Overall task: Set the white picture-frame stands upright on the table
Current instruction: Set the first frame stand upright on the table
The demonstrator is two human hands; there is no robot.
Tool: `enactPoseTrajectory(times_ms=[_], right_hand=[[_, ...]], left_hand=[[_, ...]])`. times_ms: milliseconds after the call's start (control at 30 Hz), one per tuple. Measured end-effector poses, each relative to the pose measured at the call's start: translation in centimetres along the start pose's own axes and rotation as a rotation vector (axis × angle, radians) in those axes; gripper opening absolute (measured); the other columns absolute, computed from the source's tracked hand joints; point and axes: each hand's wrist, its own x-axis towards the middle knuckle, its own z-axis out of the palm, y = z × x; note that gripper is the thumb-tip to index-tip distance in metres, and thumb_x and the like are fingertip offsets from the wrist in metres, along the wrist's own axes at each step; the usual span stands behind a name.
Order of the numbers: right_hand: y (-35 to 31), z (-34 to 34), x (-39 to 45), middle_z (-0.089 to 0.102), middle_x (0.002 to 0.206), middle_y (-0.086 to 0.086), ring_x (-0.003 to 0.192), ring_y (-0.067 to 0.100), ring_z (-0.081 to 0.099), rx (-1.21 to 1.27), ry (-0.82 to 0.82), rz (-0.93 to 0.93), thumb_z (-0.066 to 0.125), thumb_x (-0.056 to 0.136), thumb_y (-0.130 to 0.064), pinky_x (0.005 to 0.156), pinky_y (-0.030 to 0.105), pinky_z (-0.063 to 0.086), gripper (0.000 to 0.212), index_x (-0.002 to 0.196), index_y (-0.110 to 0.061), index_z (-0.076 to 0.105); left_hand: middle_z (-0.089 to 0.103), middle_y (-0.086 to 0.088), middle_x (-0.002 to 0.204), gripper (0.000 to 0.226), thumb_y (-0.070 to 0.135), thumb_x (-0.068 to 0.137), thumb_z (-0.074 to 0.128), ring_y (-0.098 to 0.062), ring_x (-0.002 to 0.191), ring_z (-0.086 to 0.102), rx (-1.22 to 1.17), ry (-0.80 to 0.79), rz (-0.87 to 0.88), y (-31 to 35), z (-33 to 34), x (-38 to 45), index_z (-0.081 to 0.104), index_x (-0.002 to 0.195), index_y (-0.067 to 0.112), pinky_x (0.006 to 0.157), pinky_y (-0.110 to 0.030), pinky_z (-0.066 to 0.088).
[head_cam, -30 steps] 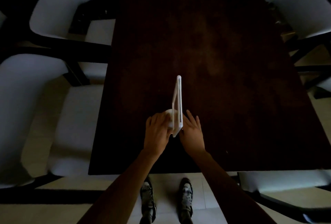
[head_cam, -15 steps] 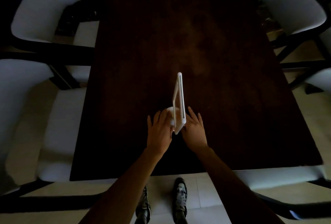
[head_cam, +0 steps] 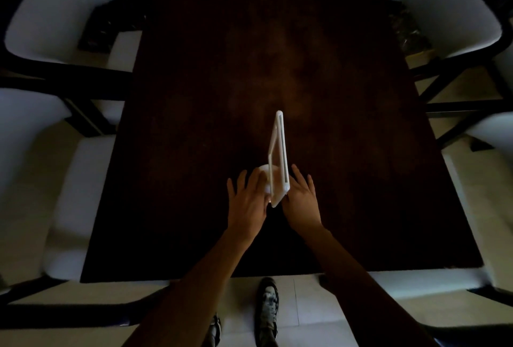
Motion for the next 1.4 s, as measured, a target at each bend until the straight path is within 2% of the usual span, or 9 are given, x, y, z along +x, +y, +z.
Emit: enactPoseTrajectory(times_ms=[267, 900, 1100, 1233, 1333, 1400], right_hand=[[1.6, -0.7, 0.0, 0.035, 0.151, -0.004, 0.146, 0.018, 0.008, -0.009, 0.005, 0.014, 0.045, 0.095, -0.019, 0.119, 0.047, 0.004, 0.048, 0.141, -0.024, 0.033], [2.6, -1.6, -0.6, 0.042, 0.148, 0.0, 0.144, 0.019, 0.018, 0.106, 0.07, 0.037, 0.047, 0.093, -0.015, 0.117, 0.045, 0.008, 0.047, 0.138, -0.022, 0.038], [2.8, -2.2, -0.5, 0.035, 0.151, 0.003, 0.144, 0.017, 0.02, 0.193, 0.062, 0.09, 0.054, 0.091, -0.021, 0.12, 0.043, 0.012, 0.053, 0.141, -0.018, 0.035], [2.9, -3.7, -1.5, 0.036, 0.15, 0.004, 0.142, 0.023, 0.026, 0.215, 0.017, 0.037, 0.056, 0.09, -0.024, 0.117, 0.047, 0.025, 0.055, 0.14, -0.016, 0.034], [3.1, -5.6, -3.0, 0.024, 0.156, 0.006, 0.144, 0.025, 0.017, 0.123, -0.014, 0.086, 0.056, 0.089, -0.029, 0.116, 0.045, 0.021, 0.063, 0.144, -0.02, 0.026], [3.2, -7.2, -4.1, 0.022, 0.157, 0.005, 0.143, 0.026, 0.018, 0.06, -0.026, 0.117, 0.055, 0.089, -0.03, 0.114, 0.046, 0.023, 0.065, 0.145, -0.024, 0.023]], left_hand=[[0.034, -0.004, 0.15, 0.056, 0.03, 0.089, 0.057, -0.029, 0.139, 0.025, -0.026, 0.001, -0.017, 1.7, 0.5, 0.7, 0.033, 0.138, 0.02, 0.111, -0.059, 0.022], [0.028, -0.005, 0.153, 0.062, 0.029, 0.087, 0.057, -0.028, 0.14, 0.023, -0.021, -0.012, -0.024, 3.2, 1.3, 0.6, 0.028, 0.141, 0.018, 0.112, -0.055, 0.027], [0.044, -0.006, 0.141, 0.047, 0.032, 0.088, 0.055, -0.024, 0.13, 0.038, -0.002, 0.027, 0.028, 2.9, 0.4, 1.4, 0.039, 0.13, 0.015, 0.105, -0.048, 0.036], [0.04, -0.011, 0.144, 0.049, 0.024, 0.086, 0.059, -0.025, 0.133, 0.037, -0.054, 0.021, 0.051, 2.6, -0.9, 0.9, 0.04, 0.13, 0.013, 0.108, -0.045, 0.037], [0.046, -0.015, 0.139, 0.039, 0.017, 0.088, 0.057, -0.028, 0.128, 0.044, -0.062, 0.094, 0.029, 2.9, -2.5, -0.9, 0.048, 0.125, 0.008, 0.106, -0.043, 0.04], [0.055, -0.016, 0.128, 0.031, 0.015, 0.089, 0.056, -0.03, 0.119, 0.053, -0.043, 0.128, 0.034, 3.1, -3.4, -2.1, 0.054, 0.118, 0.005, 0.099, -0.043, 0.046]])
